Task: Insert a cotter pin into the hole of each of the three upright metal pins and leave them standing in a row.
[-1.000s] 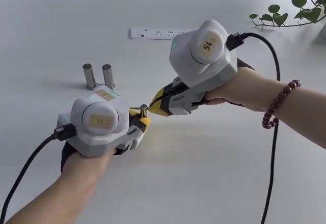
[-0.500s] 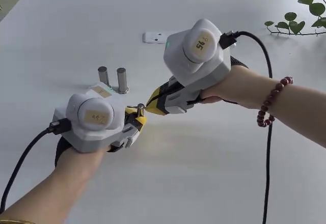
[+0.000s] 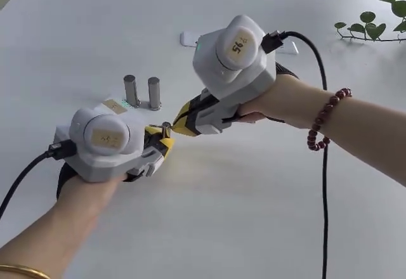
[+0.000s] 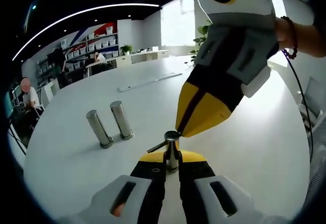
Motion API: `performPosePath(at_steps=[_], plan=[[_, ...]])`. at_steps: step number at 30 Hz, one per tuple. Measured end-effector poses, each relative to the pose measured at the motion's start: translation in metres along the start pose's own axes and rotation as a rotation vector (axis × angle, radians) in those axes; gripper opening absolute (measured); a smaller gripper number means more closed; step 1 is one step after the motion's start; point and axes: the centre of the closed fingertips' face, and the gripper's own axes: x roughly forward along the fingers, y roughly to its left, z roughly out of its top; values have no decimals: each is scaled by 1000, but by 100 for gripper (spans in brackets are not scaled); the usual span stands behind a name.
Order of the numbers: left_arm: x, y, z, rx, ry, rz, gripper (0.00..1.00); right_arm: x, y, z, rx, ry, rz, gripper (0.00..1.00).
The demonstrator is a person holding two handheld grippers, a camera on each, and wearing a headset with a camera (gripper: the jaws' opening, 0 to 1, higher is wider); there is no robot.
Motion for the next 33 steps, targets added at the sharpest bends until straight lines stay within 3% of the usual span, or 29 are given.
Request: performPosePath(at_steps=[10,16,33], plan=[[-1,-1,2,-22,-24,-10,7,1,0,1,3,-1,-6,0],[-1,-2,2,-23,-18,-11,7,3,0,-1,-24,17,-13,0],[-1,-1,1,-46,-14,1,9,4,-1,0,-41,5,-15,0]])
